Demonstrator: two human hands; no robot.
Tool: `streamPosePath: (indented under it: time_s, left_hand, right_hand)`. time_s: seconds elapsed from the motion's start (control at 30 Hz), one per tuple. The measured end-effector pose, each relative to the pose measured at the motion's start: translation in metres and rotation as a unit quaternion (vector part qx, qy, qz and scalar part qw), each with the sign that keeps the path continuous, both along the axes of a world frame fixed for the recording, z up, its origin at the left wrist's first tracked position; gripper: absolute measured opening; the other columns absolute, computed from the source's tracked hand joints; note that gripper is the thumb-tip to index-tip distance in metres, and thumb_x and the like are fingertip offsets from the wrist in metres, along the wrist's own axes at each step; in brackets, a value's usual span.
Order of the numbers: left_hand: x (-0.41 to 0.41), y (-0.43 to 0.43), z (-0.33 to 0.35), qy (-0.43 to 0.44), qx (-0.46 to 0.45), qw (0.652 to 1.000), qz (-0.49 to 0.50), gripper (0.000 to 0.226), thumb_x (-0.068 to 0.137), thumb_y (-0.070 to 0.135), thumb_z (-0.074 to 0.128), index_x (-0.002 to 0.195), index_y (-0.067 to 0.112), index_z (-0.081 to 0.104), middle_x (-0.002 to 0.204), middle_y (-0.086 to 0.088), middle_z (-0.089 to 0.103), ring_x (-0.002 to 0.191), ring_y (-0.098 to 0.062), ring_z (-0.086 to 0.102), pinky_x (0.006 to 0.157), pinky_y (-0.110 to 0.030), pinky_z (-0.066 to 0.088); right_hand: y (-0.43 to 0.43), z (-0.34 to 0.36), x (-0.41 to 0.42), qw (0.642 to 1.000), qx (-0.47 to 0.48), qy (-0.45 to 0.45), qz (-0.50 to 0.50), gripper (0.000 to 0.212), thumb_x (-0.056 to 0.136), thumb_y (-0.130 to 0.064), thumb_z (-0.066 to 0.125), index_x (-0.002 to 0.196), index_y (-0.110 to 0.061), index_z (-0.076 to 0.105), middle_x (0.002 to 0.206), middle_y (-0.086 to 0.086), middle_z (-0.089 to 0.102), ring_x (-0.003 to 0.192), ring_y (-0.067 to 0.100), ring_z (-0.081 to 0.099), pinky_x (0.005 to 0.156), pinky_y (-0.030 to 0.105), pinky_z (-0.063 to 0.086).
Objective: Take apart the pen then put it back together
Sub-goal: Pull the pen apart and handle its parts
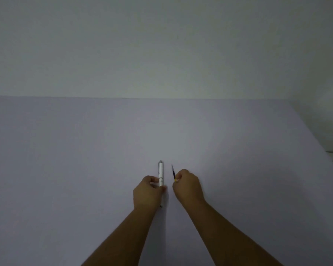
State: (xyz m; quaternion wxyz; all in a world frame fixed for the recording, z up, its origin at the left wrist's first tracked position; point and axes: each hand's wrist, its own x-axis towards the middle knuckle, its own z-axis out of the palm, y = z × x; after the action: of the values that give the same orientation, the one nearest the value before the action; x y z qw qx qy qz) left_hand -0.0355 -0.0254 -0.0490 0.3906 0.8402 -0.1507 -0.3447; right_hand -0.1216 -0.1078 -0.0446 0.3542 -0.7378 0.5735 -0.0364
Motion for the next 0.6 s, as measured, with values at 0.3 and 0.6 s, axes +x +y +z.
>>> streamPosePath:
  time_s: [0.3,0.6]
  left_hand:
    - [-0.0015,-0.0032,-0.0021,-0.015,0.009,1.000,-0.009,0.026,0.078,0.022,0.073,0.100,0.017,0.061,0.089,-0.001,0.063,0.062,-0.003,0.053,0.030,-0.008,0.039]
    - [-0.0031,-0.0015,-0.0031,-0.017,0.011,1.000,-0.009,0.028,0.078,0.025,0.073,0.103,0.017,0.061,0.087,-0.001,0.064,0.069,-0.011,0.058,0.039,-0.010,0.037]
  right_hand:
    - [0.0056,-0.0013,0.0011,1.000,0.016,-0.022,-0.004,0.013,0.083,-0.007,0.053,0.094,-0.009,0.060,0.098,0.011,0.066,0.086,0.025,0.062,0.069,0.029,0.048]
    - [0.0103,0.0001,-0.0006,0.999,0.024,-0.040,-0.012,0.010,0.083,-0.010,0.055,0.092,-0.011,0.059,0.094,0.010,0.065,0.080,0.023,0.061,0.067,0.030,0.050]
